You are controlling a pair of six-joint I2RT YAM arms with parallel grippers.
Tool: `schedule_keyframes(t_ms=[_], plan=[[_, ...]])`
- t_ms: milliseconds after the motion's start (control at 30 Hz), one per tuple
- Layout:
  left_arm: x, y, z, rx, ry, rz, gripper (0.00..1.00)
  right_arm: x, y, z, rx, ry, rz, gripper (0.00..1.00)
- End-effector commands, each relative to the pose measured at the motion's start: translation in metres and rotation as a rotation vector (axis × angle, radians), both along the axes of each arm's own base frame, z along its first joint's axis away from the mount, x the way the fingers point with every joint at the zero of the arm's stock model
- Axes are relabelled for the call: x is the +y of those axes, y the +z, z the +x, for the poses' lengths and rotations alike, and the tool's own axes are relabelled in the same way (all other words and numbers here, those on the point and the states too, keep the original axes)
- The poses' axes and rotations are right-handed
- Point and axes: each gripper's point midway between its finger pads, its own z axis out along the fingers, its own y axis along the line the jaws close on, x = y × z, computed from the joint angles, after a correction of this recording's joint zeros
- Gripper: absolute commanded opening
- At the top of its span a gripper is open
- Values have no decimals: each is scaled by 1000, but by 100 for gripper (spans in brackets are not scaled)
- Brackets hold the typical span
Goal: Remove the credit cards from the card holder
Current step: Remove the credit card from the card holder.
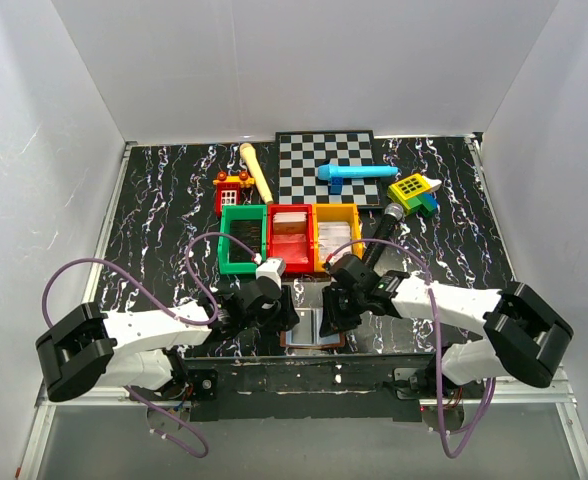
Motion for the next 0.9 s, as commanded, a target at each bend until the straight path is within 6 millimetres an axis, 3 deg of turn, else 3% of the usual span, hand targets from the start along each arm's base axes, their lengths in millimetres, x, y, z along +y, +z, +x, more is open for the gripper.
schedule_keyframes(t_ms=[0,133,333,600,867], plan=[[-2,5,4,-22,17,-23,36,3,-5,14,-4,-73,1,23],[-6,15,5,-42,10,-54,36,3,-7,18,-4,-94,1,25],[-17,30,10,-83,-18,-95,35,1,-2,27,-55,-138,9,43],[-22,8,8,-30,-30,-45,34,7,3,31,-70,-169,73,48],[-13,-7,3,4,-21,-5,30,18,5,29,-56,-150,140,49]])
